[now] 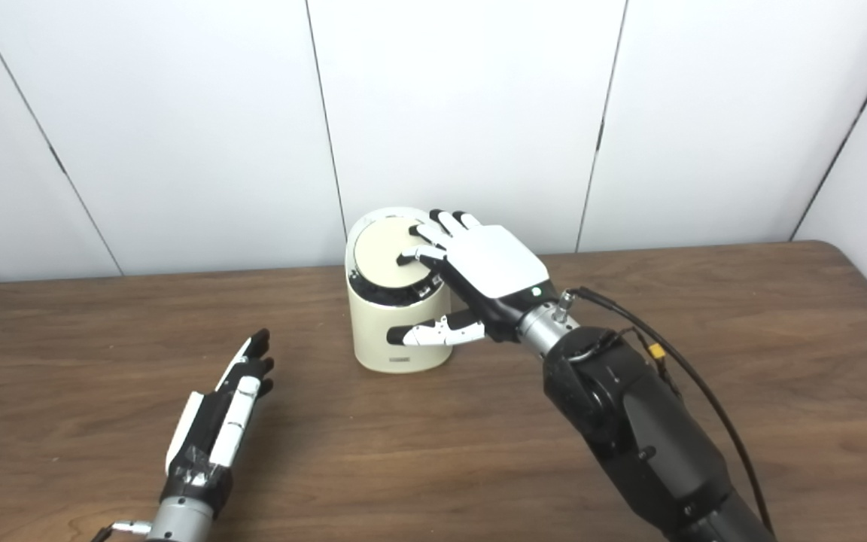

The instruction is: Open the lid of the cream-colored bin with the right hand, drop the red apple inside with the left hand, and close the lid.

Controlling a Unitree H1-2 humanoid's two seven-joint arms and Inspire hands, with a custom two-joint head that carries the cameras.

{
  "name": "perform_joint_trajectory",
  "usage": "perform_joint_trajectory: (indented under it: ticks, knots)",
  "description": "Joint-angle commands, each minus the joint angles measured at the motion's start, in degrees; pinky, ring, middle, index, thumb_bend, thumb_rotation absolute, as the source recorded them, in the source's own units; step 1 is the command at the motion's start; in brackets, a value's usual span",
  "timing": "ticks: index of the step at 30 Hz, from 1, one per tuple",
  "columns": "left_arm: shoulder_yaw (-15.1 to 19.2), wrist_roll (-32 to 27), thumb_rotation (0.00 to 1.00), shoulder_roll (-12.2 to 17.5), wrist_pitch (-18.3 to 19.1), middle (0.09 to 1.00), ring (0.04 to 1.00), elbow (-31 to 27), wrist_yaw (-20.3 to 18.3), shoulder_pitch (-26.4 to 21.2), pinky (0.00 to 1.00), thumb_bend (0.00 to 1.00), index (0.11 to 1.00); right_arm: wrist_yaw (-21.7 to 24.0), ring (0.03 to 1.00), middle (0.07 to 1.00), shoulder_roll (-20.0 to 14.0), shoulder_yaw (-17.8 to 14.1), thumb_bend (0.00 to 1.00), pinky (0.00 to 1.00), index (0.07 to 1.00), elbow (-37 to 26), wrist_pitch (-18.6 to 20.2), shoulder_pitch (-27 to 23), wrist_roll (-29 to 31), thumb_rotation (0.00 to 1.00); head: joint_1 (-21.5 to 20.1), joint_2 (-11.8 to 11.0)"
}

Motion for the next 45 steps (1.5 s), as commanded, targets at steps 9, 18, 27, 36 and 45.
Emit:
perform_joint_trajectory:
  ticks: [9,18,27,36,45]
  knots:
    - [0.52,-0.97,0.93,-0.69,-0.88,0.988,0.959,-2.74,0.64,-1.05,0.94,0.62,1.000,4.66,1.000,0.988,-1.83,2.83,0.55,1.00,0.729,0.35,-0.42,-0.68,-4.14,0.95,0.34,0.24]
    - [0.57,-0.56,0.93,-0.98,-0.38,0.988,0.959,-3.43,0.78,-0.63,0.94,0.62,1.000,3.96,1.000,0.985,0.09,-2.04,0.57,1.00,0.817,-5.97,2.71,-0.56,-0.69,0.95,0.66,0.25]
    - [1.73,-1.45,0.92,-0.41,-1.60,0.979,0.949,-2.76,0.74,-0.67,0.93,0.62,1.000,4.83,1.000,0.987,0.54,-10.27,0.55,1.00,0.912,-13.65,6.57,1.73,0.89,0.99,0.26,0.35]
    - [5.24,-4.72,0.89,0.60,-2.19,0.969,0.934,-3.43,0.65,-0.38,0.91,0.60,1.000,3.79,0.997,0.953,1.08,-17.33,0.53,0.96,0.912,-15.13,9.94,11.78,5.38,0.91,-1.81,0.22]
    - [9.85,-8.18,0.98,5.05,-7.52,0.960,0.942,-2.22,-0.31,3.11,0.93,0.53,1.000,0.12,0.945,0.952,4.74,-23.73,0.48,0.87,0.925,-12.77,9.32,22.87,21.79,0.97,-1.64,0.33]
